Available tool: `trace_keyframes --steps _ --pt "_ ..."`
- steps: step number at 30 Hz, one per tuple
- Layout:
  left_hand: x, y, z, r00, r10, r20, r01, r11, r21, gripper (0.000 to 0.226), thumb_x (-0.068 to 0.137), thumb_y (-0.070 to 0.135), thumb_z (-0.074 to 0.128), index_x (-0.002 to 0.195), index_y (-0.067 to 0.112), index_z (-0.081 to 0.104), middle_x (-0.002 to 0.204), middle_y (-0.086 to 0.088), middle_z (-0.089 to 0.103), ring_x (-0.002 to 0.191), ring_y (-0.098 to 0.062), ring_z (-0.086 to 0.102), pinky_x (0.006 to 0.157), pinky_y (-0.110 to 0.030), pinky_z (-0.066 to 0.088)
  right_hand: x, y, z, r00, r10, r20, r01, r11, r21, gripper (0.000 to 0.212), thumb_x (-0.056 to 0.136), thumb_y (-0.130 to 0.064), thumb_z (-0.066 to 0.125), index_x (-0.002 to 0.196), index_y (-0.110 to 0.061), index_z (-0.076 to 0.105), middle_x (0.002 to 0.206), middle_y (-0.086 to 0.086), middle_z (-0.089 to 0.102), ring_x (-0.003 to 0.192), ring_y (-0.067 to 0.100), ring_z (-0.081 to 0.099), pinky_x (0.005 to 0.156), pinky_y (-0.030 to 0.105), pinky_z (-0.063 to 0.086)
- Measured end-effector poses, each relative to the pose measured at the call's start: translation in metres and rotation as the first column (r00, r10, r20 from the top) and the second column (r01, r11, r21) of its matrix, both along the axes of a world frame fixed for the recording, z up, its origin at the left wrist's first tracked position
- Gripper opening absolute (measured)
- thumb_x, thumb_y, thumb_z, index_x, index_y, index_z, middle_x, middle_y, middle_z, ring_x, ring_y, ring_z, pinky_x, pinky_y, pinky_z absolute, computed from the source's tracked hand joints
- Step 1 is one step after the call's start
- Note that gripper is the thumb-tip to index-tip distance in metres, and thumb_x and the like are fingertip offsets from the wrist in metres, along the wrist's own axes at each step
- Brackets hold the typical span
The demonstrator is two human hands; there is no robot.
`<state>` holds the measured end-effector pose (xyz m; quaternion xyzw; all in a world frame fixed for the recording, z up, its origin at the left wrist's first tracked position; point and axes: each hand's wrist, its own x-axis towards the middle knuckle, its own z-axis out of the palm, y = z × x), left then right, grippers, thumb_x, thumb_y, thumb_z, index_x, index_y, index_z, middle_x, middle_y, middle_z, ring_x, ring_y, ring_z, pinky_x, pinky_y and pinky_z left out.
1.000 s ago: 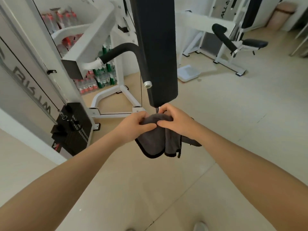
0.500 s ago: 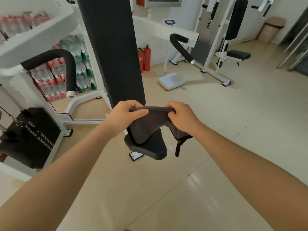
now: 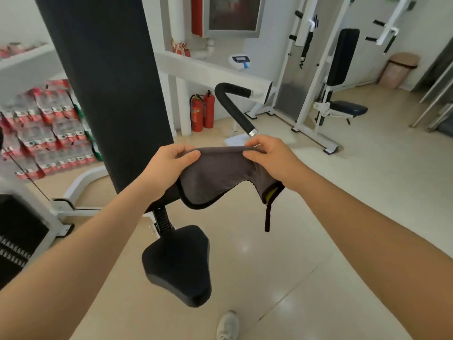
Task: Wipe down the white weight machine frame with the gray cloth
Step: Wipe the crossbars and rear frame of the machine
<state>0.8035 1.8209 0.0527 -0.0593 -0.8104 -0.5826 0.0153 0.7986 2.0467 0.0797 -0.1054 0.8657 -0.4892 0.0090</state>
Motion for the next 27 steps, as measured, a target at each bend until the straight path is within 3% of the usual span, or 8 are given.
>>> trace_keyframes --steps 4,7,9,11,15,19,22,27 --pt "-0.080 0.039 0.016 0.999 0.055 0.001 -0.055 0.998 0.038 0.010 0.088 0.029 0.060 0.082 0.028 0.068 0.078 0.008 0.069 0.070 -0.005 0.064 0.062 -0.017 0.047 -0.079 0.041 0.024 1.000 0.008 -0.019 -0.007 0.999 0.048 0.006 0.089 -0.022 0.060 0.085 -0.025 0.062 0.088 -0.004 0.067 0.082 0.011 0.062 0.072 0.021 0.047" --pt "-0.130 0.068 0.028 0.998 0.065 0.007 -0.065 0.997 0.036 0.010 0.088 0.029 0.059 0.081 0.030 0.065 0.079 0.009 0.067 0.072 -0.006 0.063 0.055 -0.012 0.046 -0.134 0.069 0.031 0.999 0.018 -0.048 -0.013 0.994 0.104 0.008 0.092 -0.024 0.056 0.089 -0.023 0.064 0.086 -0.007 0.066 0.080 0.008 0.061 0.068 0.018 0.046" --pt "-0.156 0.085 0.033 0.997 0.076 0.003 -0.077 0.997 0.020 0.010 0.089 0.029 0.058 0.081 0.031 0.064 0.081 0.009 0.066 0.071 -0.004 0.063 0.050 -0.008 0.045 -0.167 0.083 0.028 0.998 0.001 -0.056 0.005 0.993 0.115 0.013 0.094 -0.024 0.053 0.097 -0.018 0.064 0.092 -0.002 0.066 0.085 0.012 0.060 0.074 0.023 0.048" --pt "-0.180 0.100 0.033 0.996 0.083 -0.008 -0.084 0.996 -0.009 0.011 0.090 0.027 0.057 0.083 0.031 0.064 0.081 0.009 0.067 0.070 -0.003 0.063 0.050 -0.008 0.046 -0.202 0.095 0.022 0.998 -0.021 -0.065 0.027 0.994 0.107 0.016 0.095 -0.022 0.050 0.100 -0.014 0.064 0.097 0.003 0.064 0.089 0.016 0.059 0.079 0.028 0.047" --pt "-0.224 0.131 0.028 0.994 0.103 -0.046 -0.106 0.991 -0.077 0.010 0.090 0.024 0.056 0.086 0.028 0.064 0.078 0.012 0.066 0.066 0.004 0.062 0.054 -0.008 0.048 -0.273 0.119 0.016 0.990 0.009 -0.138 0.012 0.989 0.147 0.017 0.095 -0.023 0.048 0.095 -0.013 0.063 0.092 0.001 0.060 0.084 0.014 0.053 0.071 0.026 0.041" --pt "-0.277 0.165 0.028 0.970 0.226 -0.089 -0.237 0.961 -0.145 0.009 0.088 0.024 0.059 0.085 0.029 0.065 0.082 0.012 0.066 0.076 -0.004 0.062 0.066 -0.023 0.052 -0.353 0.152 0.021 0.964 0.179 -0.199 -0.114 0.947 0.299 0.014 0.096 -0.025 0.047 0.094 -0.020 0.060 0.088 -0.007 0.057 0.077 0.005 0.050 0.063 0.016 0.037" --pt "-0.317 0.189 0.037 0.936 0.325 -0.137 -0.349 0.912 -0.215 0.014 0.088 0.027 0.059 0.077 0.035 0.062 0.078 0.015 0.065 0.072 0.000 0.059 0.062 -0.019 0.046 -0.415 0.175 0.033 0.919 0.330 -0.216 -0.232 0.895 0.381 0.013 0.096 -0.024 0.047 0.096 -0.023 0.060 0.091 -0.006 0.057 0.083 0.010 0.051 0.063 0.016 0.036" --pt "-0.367 0.216 0.048 0.870 0.490 -0.057 -0.490 0.847 -0.204 0.010 0.087 0.028 0.060 0.080 0.027 0.067 0.076 0.004 0.068 0.071 -0.014 0.063 0.062 -0.030 0.051 -0.505 0.187 0.068 0.774 0.627 -0.087 -0.469 0.661 0.586 0.026 0.097 -0.022 0.047 0.113 -0.016 0.065 0.100 -0.005 0.058 0.094 0.012 0.051 0.082 0.025 0.037"
